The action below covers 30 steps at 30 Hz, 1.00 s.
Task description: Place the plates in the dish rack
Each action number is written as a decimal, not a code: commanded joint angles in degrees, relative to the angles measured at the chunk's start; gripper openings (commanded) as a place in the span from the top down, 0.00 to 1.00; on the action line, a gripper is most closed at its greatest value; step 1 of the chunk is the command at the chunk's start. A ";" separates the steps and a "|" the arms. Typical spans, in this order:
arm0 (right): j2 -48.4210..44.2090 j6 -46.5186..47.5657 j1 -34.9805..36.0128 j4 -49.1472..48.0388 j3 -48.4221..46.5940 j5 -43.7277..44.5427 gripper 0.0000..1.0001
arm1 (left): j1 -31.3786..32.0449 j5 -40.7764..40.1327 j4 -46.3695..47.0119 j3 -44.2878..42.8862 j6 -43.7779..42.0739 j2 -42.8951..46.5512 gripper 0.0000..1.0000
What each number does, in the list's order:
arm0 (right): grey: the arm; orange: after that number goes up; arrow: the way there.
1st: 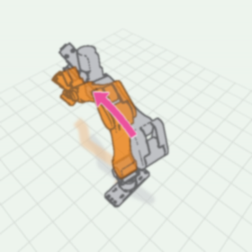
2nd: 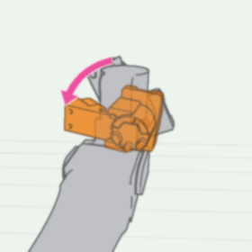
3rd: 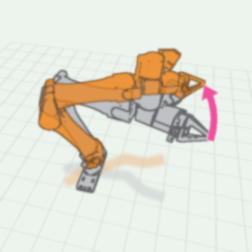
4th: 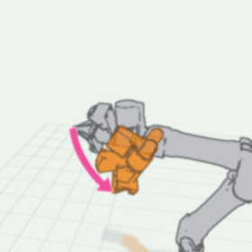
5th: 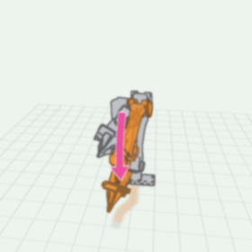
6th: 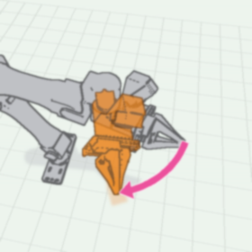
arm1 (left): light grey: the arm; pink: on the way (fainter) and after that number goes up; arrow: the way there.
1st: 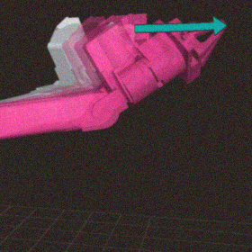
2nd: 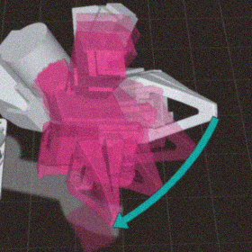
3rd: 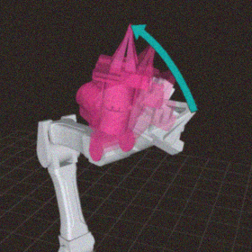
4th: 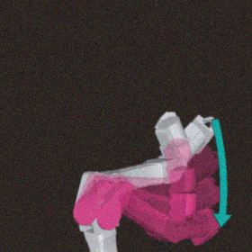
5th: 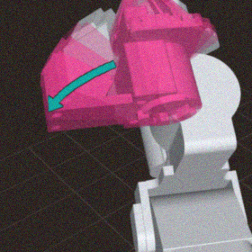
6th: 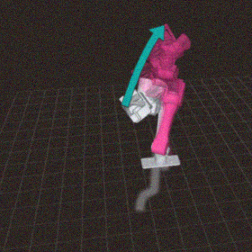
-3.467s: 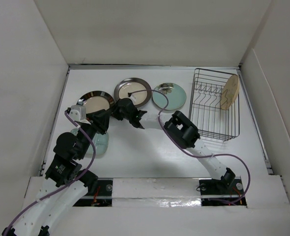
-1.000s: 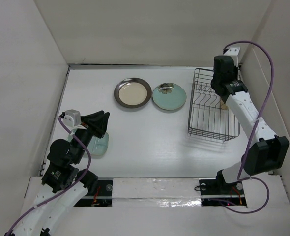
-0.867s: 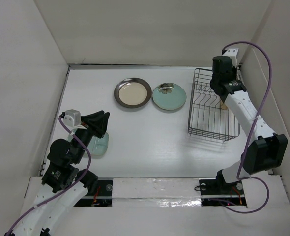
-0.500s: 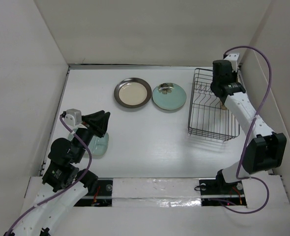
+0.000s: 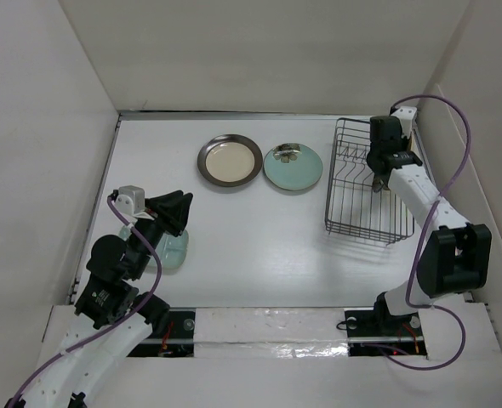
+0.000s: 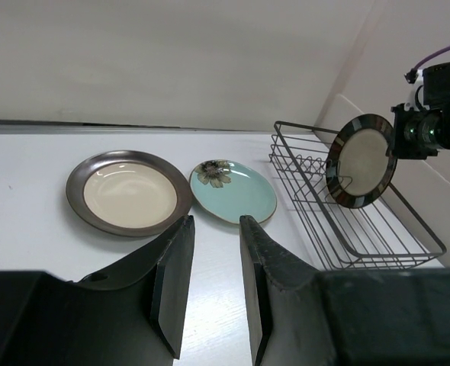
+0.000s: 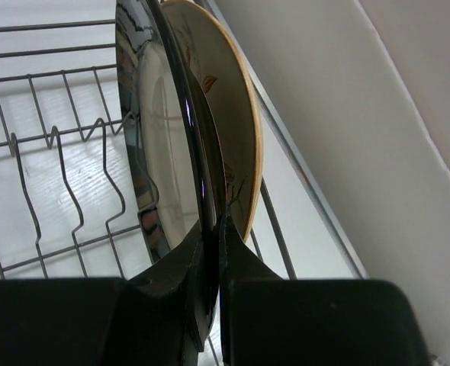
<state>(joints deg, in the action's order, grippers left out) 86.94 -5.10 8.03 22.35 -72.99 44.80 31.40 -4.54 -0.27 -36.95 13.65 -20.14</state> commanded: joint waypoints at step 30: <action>4.79 -46.80 33.89 -46.44 12.54 -16.05 0.59 | -0.20 -2.50 1.68 -0.67 -0.20 -3.06 1.00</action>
<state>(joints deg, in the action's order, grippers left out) 84.79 -36.53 40.75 -14.76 -59.75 29.87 31.40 -6.48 -1.04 -36.95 13.54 -23.55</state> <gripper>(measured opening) 0.350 0.003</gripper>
